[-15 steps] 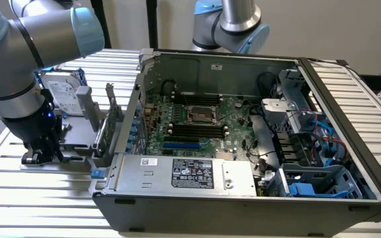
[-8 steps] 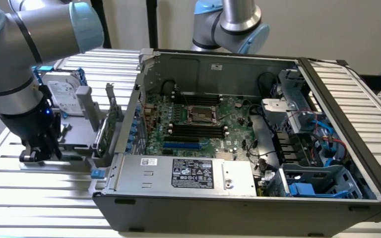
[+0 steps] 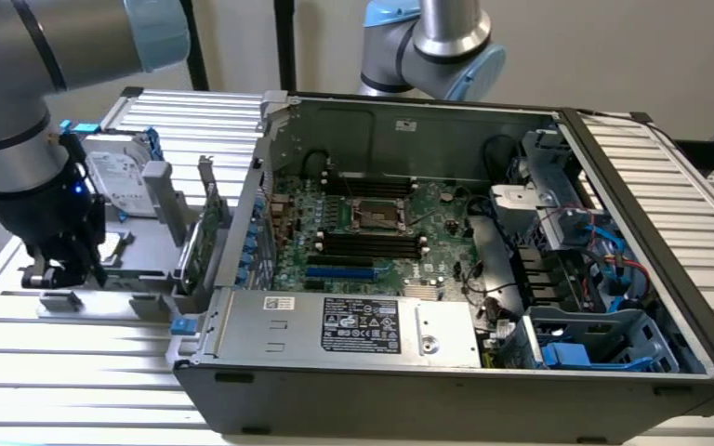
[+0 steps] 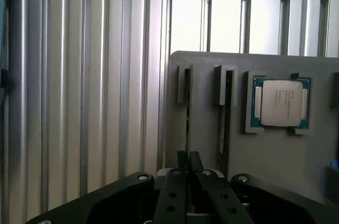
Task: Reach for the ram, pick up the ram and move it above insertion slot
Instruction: 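Pick up the ram and move it above insertion slot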
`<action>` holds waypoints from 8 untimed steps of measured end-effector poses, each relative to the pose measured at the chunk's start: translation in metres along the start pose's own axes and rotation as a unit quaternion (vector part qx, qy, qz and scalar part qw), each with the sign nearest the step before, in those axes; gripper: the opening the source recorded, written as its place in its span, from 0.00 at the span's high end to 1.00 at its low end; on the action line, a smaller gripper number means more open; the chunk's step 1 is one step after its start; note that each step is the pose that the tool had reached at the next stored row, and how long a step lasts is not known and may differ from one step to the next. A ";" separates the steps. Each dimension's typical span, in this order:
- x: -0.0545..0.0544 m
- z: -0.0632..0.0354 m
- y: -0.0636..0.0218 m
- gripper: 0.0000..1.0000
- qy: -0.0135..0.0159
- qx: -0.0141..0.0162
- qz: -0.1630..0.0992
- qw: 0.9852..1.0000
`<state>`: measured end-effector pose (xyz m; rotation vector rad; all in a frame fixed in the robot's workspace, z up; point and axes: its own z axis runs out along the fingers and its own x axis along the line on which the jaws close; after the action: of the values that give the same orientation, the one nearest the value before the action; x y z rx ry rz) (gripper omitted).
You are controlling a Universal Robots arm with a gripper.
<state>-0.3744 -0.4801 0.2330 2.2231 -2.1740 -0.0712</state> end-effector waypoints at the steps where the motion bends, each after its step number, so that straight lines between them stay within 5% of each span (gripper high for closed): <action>1: 0.000 -0.0043 0.0001 0.87 0.000 0.000 0.000 1.000; 8: 0.000 -0.0351 -0.0021 0.87 0.000 0.000 -0.004 1.000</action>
<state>-0.3703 -0.4801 0.2679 2.2309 -2.1651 -0.0720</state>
